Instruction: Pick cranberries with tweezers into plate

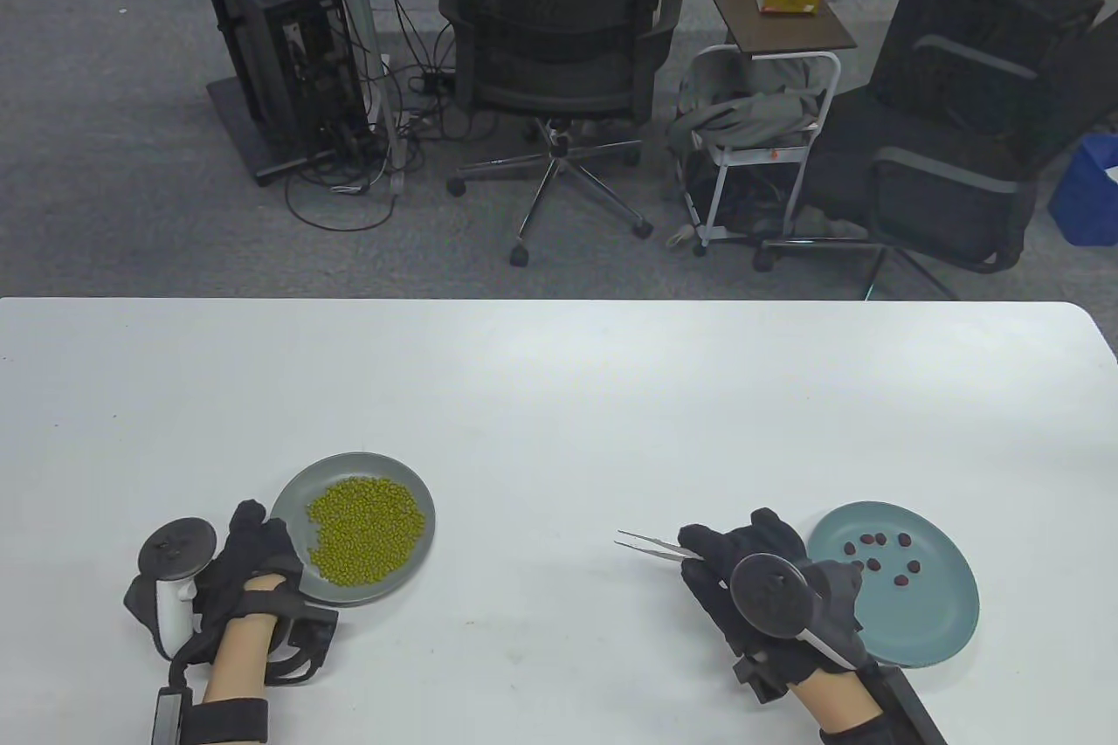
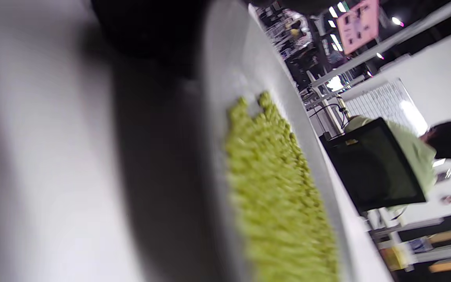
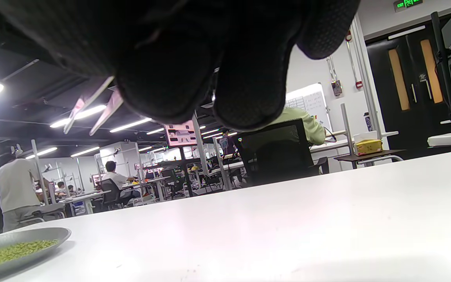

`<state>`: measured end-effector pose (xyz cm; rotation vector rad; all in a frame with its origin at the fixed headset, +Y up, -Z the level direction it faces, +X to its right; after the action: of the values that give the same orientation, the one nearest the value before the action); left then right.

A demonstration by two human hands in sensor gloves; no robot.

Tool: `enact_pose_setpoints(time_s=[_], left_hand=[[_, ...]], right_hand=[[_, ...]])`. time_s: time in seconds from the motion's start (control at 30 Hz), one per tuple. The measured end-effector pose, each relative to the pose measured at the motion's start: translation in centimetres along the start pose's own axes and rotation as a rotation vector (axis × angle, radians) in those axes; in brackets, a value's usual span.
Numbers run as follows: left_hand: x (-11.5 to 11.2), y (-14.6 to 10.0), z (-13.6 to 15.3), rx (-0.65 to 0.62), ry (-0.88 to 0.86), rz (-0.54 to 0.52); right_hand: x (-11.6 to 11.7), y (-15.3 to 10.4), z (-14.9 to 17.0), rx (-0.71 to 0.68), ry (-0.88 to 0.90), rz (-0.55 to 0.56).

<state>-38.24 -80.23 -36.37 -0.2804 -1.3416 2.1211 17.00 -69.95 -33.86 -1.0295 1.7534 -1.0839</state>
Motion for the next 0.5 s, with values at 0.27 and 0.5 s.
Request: enact_pose_setpoints(time_s=[0.27,0.5], left_hand=[[-0.6,-2.7,-5.6,-0.233,0.485,-0.187],[-7.5,-11.6,-13.6,-0.79,0.598,-0.131]], right_hand=[[0.0,0.0,0.0,-0.004,0.0,0.005],[0.1,0.0,-0.2,-0.013,-0.025,0.006]])
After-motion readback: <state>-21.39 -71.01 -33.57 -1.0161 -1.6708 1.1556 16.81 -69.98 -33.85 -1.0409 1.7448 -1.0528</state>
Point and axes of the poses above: the tracker on the back of each hand, its own z axis roughly to the little-finger side, its own y axis roughly from the wrist to the fingertips, x = y × z, the point moved 4 cm from there along y, roughly from the wrist to the fingertips
